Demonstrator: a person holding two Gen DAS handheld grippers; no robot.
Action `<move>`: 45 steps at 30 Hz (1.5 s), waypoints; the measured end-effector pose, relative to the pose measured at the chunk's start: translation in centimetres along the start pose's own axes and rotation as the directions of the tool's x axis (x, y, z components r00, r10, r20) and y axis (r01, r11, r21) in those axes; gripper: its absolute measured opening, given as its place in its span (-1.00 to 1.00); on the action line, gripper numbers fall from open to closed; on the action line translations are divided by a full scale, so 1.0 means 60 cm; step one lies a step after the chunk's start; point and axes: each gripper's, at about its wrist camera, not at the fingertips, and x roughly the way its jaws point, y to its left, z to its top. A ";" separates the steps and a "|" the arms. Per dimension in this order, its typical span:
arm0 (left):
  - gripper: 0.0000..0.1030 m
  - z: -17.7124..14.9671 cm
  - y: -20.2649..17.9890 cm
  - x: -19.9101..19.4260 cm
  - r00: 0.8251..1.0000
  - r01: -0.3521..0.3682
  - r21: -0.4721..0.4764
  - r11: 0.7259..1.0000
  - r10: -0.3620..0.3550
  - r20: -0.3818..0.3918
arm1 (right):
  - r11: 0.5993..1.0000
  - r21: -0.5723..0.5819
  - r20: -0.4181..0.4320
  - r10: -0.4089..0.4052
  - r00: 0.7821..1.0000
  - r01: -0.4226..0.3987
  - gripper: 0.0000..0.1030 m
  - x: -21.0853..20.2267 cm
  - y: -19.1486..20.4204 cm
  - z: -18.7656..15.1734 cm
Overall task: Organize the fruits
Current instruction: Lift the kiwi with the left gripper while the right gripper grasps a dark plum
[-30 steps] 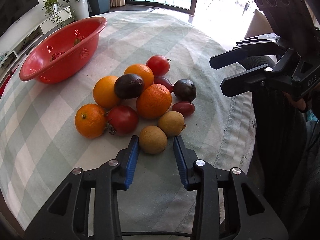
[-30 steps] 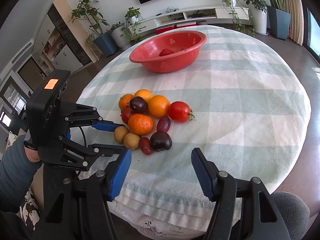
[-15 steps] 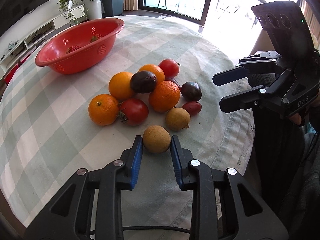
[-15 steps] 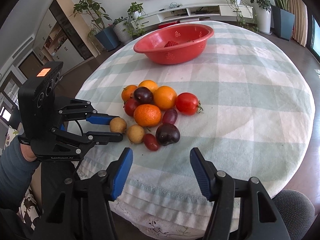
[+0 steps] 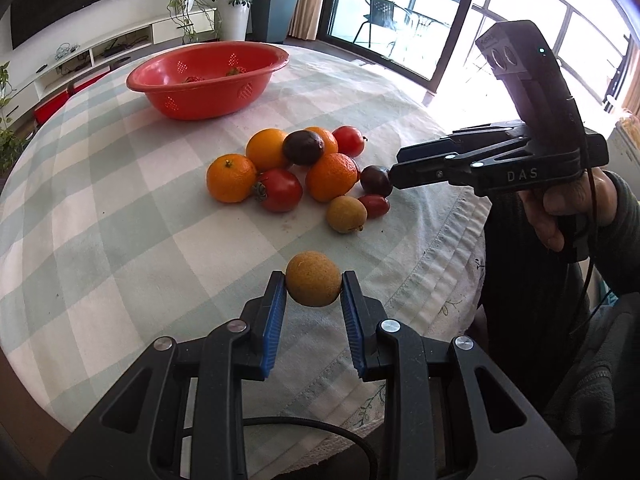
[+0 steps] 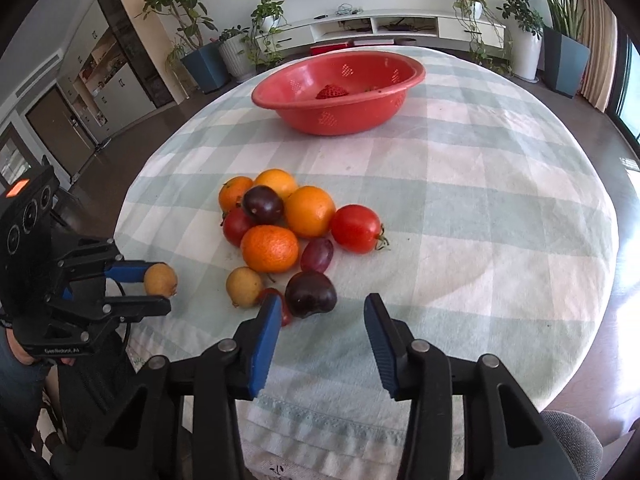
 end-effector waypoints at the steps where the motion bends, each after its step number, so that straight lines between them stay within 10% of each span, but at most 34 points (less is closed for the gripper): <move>1: -0.49 -0.001 0.000 -0.002 1.000 0.002 -0.005 1.000 -0.002 0.003 | 1.000 -0.004 -0.007 -0.002 1.000 0.002 -0.09 0.004 0.001 0.003; 45: -0.49 0.001 0.001 -0.003 1.000 0.024 -0.040 0.999 -0.024 0.016 | 0.995 -0.084 -0.142 0.048 0.989 -0.060 -0.41 0.013 0.020 0.030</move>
